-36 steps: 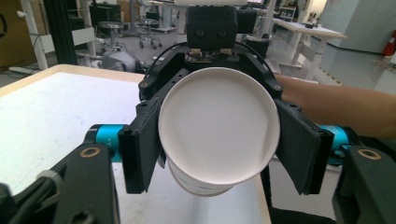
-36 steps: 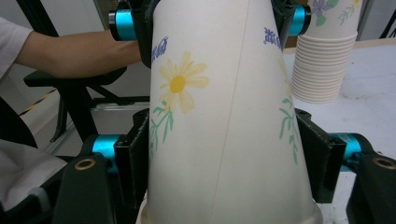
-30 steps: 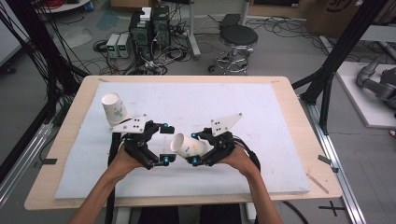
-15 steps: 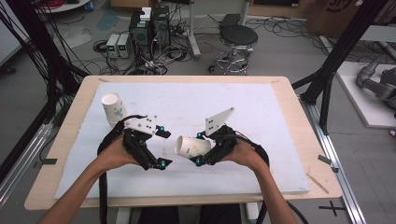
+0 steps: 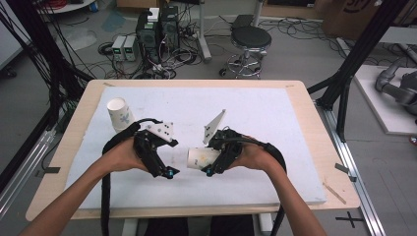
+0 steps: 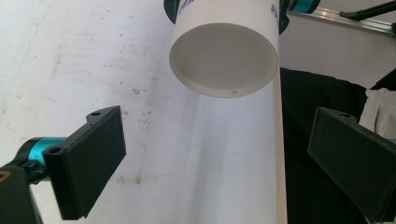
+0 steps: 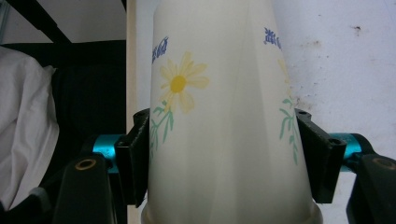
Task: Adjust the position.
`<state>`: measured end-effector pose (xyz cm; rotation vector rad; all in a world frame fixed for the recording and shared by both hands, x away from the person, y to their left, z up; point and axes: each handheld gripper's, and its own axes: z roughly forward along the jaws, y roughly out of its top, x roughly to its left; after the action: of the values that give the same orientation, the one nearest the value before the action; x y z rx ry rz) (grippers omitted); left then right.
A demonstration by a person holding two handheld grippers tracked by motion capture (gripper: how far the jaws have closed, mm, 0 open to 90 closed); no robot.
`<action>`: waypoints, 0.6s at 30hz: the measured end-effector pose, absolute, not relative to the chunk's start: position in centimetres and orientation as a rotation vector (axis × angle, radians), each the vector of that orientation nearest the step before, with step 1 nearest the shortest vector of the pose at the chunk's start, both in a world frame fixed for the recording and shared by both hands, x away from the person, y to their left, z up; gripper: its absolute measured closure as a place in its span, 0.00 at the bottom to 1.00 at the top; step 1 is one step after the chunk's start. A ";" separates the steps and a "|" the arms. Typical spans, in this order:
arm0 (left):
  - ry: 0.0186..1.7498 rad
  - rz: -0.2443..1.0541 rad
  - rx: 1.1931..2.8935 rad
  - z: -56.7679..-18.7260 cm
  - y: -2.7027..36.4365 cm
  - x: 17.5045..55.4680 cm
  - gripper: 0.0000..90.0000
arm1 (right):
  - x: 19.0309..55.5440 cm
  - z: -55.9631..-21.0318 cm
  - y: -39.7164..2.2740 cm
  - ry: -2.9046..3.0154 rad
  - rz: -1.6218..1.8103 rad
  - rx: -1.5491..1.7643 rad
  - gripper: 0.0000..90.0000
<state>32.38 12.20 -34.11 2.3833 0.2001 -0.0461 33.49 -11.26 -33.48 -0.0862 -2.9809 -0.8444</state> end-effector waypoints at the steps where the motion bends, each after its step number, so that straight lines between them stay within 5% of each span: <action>1: 0.192 -0.043 2.385 -34.2 12.0 32.4 0.05 | 33.4 -33.4 -11.2 -2.983 -0.830 -0.103 0.34; 14: 0.150 -0.075 2.372 -35.3 8.9 32.5 0.05 | 33.4 -33.8 -11.0 -2.972 -0.820 -0.097 0.34; 18: 0.124 -0.098 2.379 -35.2 8.7 32.6 0.17 | 33.6 -33.8 -10.9 -2.977 -0.845 -0.058 0.34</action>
<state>32.56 8.72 -35.22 2.3787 0.1242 -0.0981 33.55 -10.94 -33.76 -0.0583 -2.9769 -0.8451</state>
